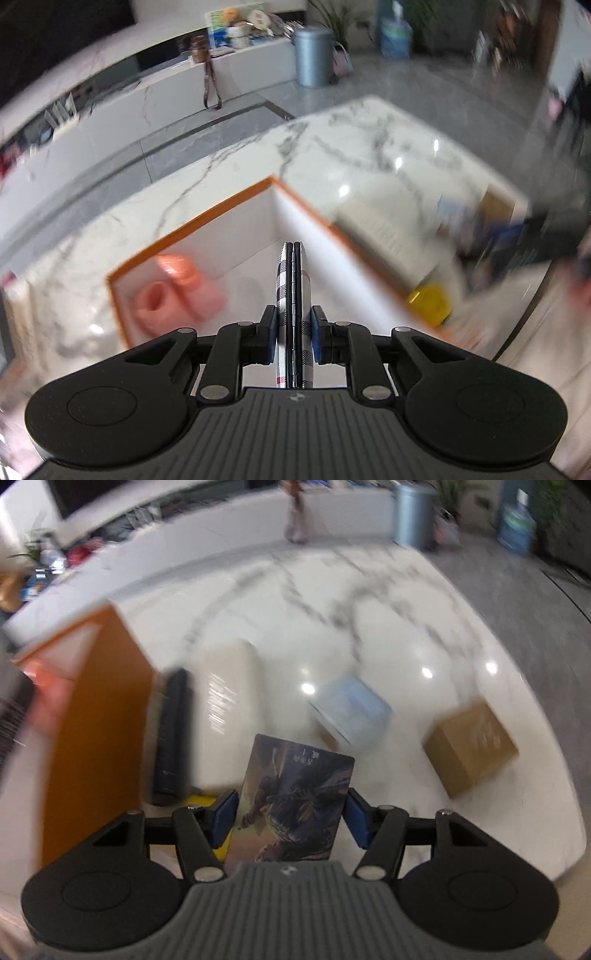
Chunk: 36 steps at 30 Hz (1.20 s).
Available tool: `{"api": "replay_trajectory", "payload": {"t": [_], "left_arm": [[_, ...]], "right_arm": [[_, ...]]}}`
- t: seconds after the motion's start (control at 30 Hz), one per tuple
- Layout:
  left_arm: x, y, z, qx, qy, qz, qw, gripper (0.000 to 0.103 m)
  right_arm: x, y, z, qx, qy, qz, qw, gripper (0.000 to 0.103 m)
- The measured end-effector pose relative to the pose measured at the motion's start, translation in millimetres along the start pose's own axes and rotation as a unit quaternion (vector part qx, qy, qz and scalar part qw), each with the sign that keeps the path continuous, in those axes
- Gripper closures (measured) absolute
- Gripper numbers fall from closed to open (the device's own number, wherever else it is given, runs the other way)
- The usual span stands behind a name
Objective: Organize rigid objects
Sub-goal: 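Carry the plaid case and picture card over the box with both tools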
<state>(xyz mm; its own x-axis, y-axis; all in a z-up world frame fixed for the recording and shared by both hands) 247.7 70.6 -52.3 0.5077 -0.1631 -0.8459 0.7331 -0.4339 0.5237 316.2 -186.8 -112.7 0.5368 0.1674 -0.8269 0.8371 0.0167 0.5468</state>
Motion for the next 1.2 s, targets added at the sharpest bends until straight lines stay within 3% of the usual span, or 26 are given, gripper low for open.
{"api": "replay_trajectory", "payload": {"t": [0.13,0.3,0.43,0.57,0.8,0.93,1.07,1.2], "left_arm": [[13.8,-15.8,-3.8,0.084,0.021,-0.021,0.9960,0.083],[40.4,-30.8,-6.1,0.183,0.059,-0.037,0.9806,0.083],[59.1,-43.7,-3.9,0.279,0.089,-0.034,0.9554,0.083],[78.6,-58.8,0.1,0.382,0.105,-0.023,0.9180,0.083],[110.8,-75.2,-3.8,0.466,0.101,-0.009,0.8787,0.082],[127.4,-77.4,-9.0,0.485,0.119,-0.010,0.8662,0.080],[137.1,-74.8,-13.3,0.475,0.126,-0.026,0.8707,0.073],[138.0,-77.9,-18.6,0.441,0.091,-0.055,0.8913,0.063]], "right_arm": [[-35.9,29.8,-44.7,-0.072,0.048,0.035,0.996,0.041],[-57.6,56.7,-109.5,-0.163,0.097,0.055,0.980,0.041],[-50.7,63.0,-150.4,-0.216,0.110,0.057,0.969,0.041],[-33.1,61.2,-179.3,-0.265,0.116,0.053,0.956,0.041],[9.2,63.0,-202.4,-0.322,0.121,0.030,0.939,0.041],[27.5,63.6,-209.8,-0.345,0.116,0.021,0.931,0.040],[39.3,64.1,-212.7,-0.348,0.115,0.011,0.930,0.040],[42.0,60.2,-210.6,-0.349,0.115,0.003,0.930,0.040]]}}
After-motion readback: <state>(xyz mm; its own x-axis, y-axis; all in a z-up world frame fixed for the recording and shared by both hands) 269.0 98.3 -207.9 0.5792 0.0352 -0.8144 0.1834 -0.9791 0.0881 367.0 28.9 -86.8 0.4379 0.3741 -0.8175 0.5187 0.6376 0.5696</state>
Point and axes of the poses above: each gripper's, at about its wrist camera, not at the fingertips, and x roughly the way its jaws point, z to its right, y to its top, the point moved 6 cm from there along x, roughly the way its jaws point, and after that the axes turned 2 degrees about -x, right-handed, at the moved point
